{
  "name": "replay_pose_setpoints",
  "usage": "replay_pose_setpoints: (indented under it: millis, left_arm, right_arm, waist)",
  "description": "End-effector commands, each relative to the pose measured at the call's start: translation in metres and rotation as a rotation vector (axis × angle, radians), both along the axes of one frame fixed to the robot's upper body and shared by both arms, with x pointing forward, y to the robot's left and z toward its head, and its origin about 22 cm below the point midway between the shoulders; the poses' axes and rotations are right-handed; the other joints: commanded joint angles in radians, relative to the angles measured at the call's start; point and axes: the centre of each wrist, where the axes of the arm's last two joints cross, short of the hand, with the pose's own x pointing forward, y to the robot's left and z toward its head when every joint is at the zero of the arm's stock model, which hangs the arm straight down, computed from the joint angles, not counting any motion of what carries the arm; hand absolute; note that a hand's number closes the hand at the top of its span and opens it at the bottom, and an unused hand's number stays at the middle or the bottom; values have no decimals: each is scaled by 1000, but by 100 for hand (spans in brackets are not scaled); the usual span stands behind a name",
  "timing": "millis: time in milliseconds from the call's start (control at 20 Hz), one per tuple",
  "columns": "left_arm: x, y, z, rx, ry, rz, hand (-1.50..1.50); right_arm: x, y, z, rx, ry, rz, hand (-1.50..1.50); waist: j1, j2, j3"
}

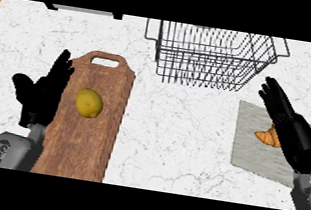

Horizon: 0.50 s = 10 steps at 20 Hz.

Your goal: Pick the croissant from the placemat and place it in the basket

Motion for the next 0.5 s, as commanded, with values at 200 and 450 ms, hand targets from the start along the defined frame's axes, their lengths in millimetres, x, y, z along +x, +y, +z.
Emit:
replay_pose_setpoints:
  millis: [200,450]
  left_arm:
    - [-12,5,7,4,-160,32,0]
    - [-17,-16,13,-64,-204,-80,0]
  right_arm:
    - [-11,-70,12,-10,-116,-754,150]
    - [2,10,-23,-255,-157,-812,-150]
  waist:
    - [-42,-60,6]
    - [39,-33,5]
